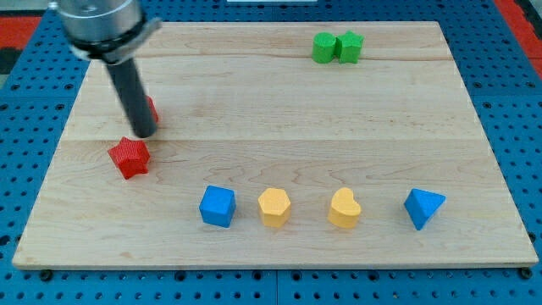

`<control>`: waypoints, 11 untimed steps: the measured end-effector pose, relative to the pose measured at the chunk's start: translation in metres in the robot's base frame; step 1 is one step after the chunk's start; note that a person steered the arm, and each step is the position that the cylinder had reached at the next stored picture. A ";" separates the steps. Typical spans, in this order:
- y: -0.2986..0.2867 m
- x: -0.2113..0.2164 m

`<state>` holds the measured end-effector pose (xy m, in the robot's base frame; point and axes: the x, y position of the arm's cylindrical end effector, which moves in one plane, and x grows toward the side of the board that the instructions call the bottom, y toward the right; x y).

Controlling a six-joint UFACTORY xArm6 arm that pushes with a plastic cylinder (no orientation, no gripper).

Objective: Move the red circle into the left side of the green circle

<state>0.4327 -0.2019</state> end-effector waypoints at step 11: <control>0.155 -0.165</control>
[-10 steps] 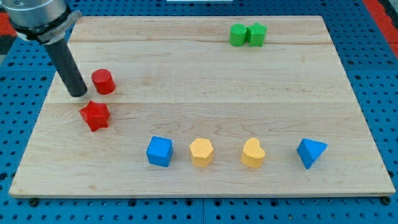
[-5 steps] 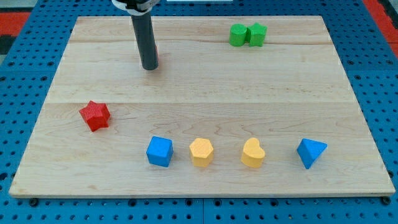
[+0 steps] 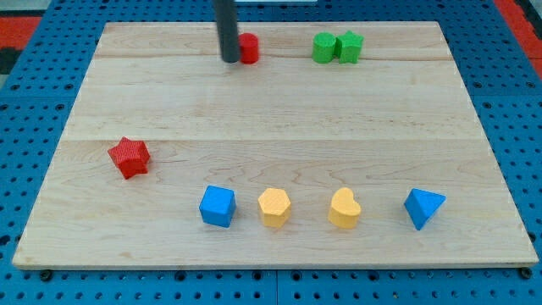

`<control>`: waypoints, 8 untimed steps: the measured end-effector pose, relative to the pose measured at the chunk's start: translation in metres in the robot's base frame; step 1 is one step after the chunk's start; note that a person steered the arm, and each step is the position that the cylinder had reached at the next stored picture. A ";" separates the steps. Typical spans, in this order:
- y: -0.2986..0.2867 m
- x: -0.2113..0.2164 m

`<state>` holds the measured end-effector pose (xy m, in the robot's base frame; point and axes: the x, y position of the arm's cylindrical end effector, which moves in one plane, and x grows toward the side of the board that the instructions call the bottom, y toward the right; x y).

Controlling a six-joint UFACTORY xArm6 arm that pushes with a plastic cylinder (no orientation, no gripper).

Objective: Move the red circle into the left side of the green circle

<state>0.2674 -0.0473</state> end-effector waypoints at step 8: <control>-0.026 -0.021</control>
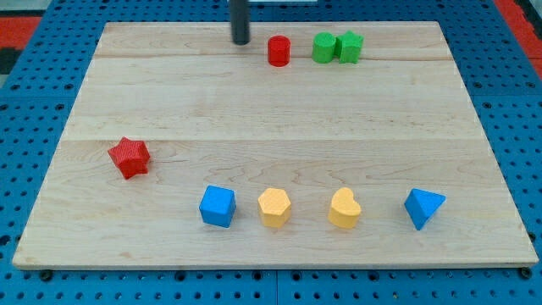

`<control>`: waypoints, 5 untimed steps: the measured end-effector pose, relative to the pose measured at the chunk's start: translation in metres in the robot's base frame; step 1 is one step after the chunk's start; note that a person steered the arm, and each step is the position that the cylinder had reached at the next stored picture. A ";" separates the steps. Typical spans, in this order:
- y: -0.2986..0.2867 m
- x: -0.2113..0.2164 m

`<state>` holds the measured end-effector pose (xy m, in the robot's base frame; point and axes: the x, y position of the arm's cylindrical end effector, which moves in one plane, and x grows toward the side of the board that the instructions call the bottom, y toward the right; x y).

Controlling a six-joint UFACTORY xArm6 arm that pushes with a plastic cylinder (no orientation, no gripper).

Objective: Move the red circle into the left side of the green circle

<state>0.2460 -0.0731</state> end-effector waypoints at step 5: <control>0.071 0.026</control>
<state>0.2725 -0.0019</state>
